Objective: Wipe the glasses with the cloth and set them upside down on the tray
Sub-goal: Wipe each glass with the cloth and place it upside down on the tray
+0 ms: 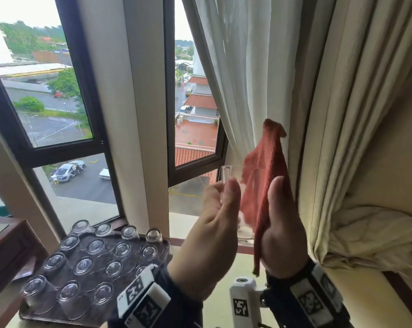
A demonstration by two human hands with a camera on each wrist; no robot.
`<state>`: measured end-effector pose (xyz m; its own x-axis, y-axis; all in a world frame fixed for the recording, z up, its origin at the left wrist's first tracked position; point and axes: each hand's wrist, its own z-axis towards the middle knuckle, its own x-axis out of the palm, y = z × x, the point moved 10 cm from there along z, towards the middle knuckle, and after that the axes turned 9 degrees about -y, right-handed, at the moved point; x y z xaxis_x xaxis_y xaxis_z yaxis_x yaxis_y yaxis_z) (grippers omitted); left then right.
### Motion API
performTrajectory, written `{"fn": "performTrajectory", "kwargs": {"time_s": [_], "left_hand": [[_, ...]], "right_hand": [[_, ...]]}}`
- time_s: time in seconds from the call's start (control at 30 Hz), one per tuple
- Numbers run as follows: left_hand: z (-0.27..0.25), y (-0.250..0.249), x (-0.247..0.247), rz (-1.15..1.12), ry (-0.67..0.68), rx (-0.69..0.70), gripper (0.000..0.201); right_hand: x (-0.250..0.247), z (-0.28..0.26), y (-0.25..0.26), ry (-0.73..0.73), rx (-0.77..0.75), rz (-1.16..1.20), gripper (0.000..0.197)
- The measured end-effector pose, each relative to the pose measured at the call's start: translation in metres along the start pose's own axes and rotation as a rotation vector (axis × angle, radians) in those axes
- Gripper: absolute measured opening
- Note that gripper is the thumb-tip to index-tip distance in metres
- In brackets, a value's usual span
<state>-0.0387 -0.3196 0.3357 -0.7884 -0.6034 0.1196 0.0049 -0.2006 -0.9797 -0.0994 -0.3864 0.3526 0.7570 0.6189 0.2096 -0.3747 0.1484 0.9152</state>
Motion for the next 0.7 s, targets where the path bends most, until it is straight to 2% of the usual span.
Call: {"fn": "performTrajectory", "kwargs": {"time_s": [0.07, 0.13, 0.17, 0.27, 0.33, 0.37, 0.4, 0.43, 0.5, 0.57, 0.63, 0.67, 0.7], "left_hand": [[0.008, -0.001, -0.006, -0.038, -0.035, -0.060, 0.055], [0.020, -0.005, -0.021, -0.115, -0.114, -0.084, 0.067], [0.025, -0.012, -0.030, -0.152, -0.151, -0.068, 0.073], [0.037, -0.020, -0.052, -0.197, -0.227, -0.066, 0.103], [0.038, -0.020, -0.050, -0.117, -0.188, -0.072, 0.126], [0.035, -0.018, -0.046, -0.087, -0.161, -0.077, 0.127], [0.031, -0.014, -0.040, -0.075, -0.134, -0.082, 0.117], [0.026, -0.010, -0.033, -0.071, -0.116, -0.098, 0.099], [0.014, -0.001, -0.020, -0.062, -0.069, -0.104, 0.067], [0.005, 0.001, -0.007, -0.041, 0.001, -0.077, 0.053], [0.001, -0.003, 0.001, -0.064, 0.052, -0.042, 0.035], [0.000, -0.008, 0.003, -0.090, 0.059, -0.025, 0.029], [0.001, -0.014, 0.002, -0.125, 0.063, -0.012, 0.030]], "right_hand": [[0.009, -0.011, 0.010, 0.019, -0.146, -0.087, 0.090], [0.019, -0.031, 0.009, 0.086, -0.318, -0.162, 0.067], [0.026, -0.040, 0.003, 0.145, -0.327, -0.193, 0.054], [0.024, -0.049, -0.022, 0.171, -0.168, -0.197, 0.048], [0.020, -0.045, -0.029, 0.136, -0.079, -0.159, 0.061], [0.019, -0.038, -0.028, 0.104, -0.075, -0.144, 0.072], [0.018, -0.031, -0.026, 0.094, -0.077, -0.125, 0.079], [0.016, -0.024, -0.020, 0.087, -0.080, -0.087, 0.080], [0.009, -0.007, -0.009, 0.033, -0.014, -0.024, 0.077], [-0.009, 0.003, -0.005, -0.109, 0.075, -0.007, 0.082], [-0.021, 0.005, -0.005, -0.222, 0.100, -0.043, 0.111], [-0.015, 0.003, -0.003, -0.211, 0.091, -0.075, 0.119], [-0.007, -0.001, 0.001, -0.175, 0.027, -0.114, 0.112]]}}
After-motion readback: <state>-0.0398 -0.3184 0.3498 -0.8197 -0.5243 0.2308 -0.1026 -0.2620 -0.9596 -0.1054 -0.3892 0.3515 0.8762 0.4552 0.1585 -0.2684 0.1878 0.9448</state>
